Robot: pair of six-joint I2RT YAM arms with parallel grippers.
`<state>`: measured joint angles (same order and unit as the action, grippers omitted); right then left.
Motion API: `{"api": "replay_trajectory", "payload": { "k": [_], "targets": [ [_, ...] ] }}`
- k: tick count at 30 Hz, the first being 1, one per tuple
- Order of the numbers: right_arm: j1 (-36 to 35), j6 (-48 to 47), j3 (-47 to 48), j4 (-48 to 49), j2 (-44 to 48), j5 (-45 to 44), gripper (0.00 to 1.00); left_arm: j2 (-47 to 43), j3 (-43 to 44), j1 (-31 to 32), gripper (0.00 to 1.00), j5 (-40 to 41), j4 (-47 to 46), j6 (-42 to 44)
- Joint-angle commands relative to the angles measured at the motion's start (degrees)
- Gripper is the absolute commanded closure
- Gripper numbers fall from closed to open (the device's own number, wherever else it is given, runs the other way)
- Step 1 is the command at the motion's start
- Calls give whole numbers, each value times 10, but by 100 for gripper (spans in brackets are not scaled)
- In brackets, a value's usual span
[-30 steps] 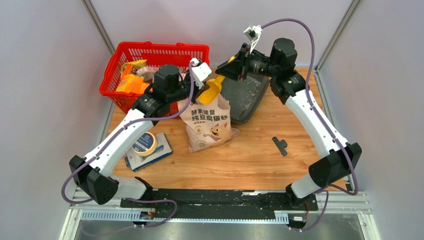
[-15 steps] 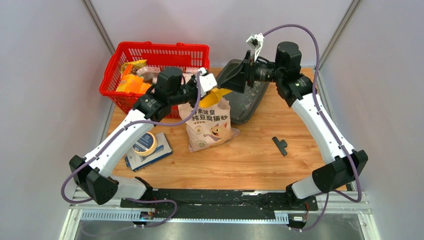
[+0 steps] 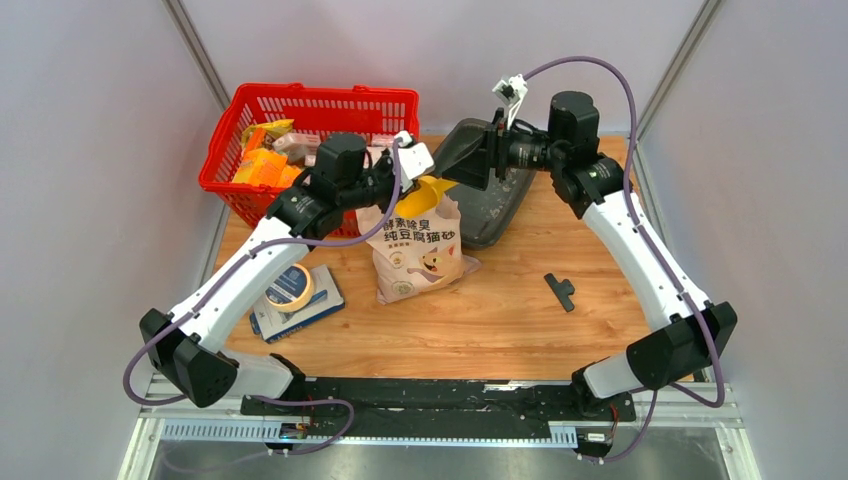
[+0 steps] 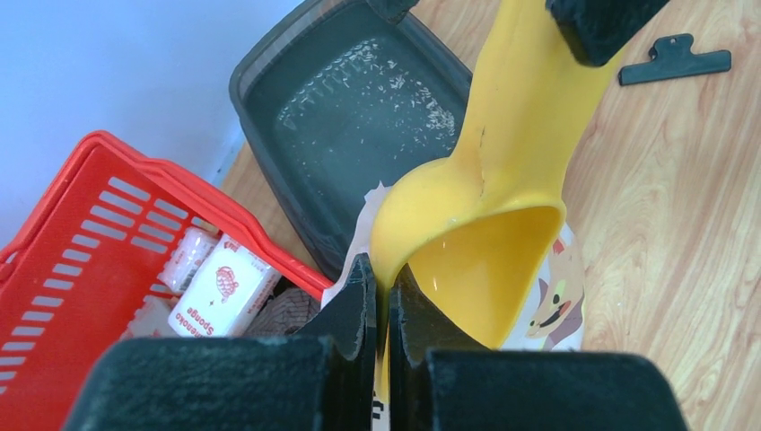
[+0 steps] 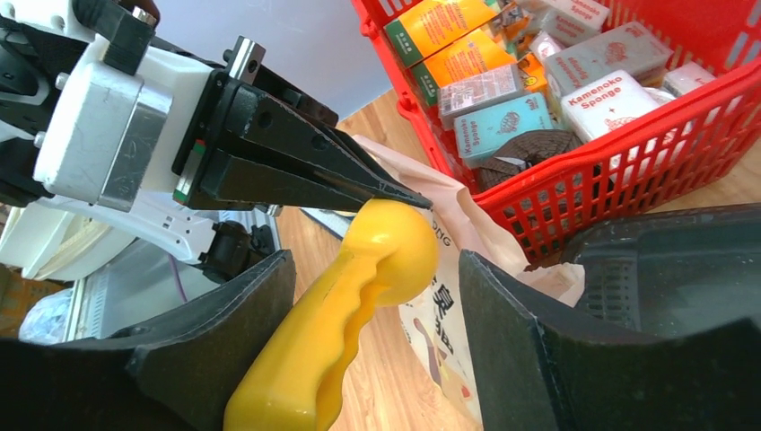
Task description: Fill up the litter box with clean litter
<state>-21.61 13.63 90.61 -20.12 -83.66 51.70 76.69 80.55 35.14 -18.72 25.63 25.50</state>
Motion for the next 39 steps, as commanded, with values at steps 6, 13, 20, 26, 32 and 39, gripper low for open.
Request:
{"api": "replay_trajectory", "payload": {
  "k": [6,13,20,26,32,39],
  "targets": [
    [-10,-34,-7,10,26,-36,49,16,59,1,100,1,-14,-52],
    [-18,-33,-13,10,24,-35,59,18,62,2,100,3,-12,-57],
    [-20,-26,-10,20,18,-24,74,18,61,1,100,-2,-12,-56],
    [-13,-33,1,17,13,0,100,20,72,1,96,-1,-3,-50],
    [47,-57,110,-27,-13,-9,100,6,101,-55,39,-40,55,-62],
    [64,-106,107,-96,-7,-61,100,14,107,-94,35,-117,169,9]
  ]
}}
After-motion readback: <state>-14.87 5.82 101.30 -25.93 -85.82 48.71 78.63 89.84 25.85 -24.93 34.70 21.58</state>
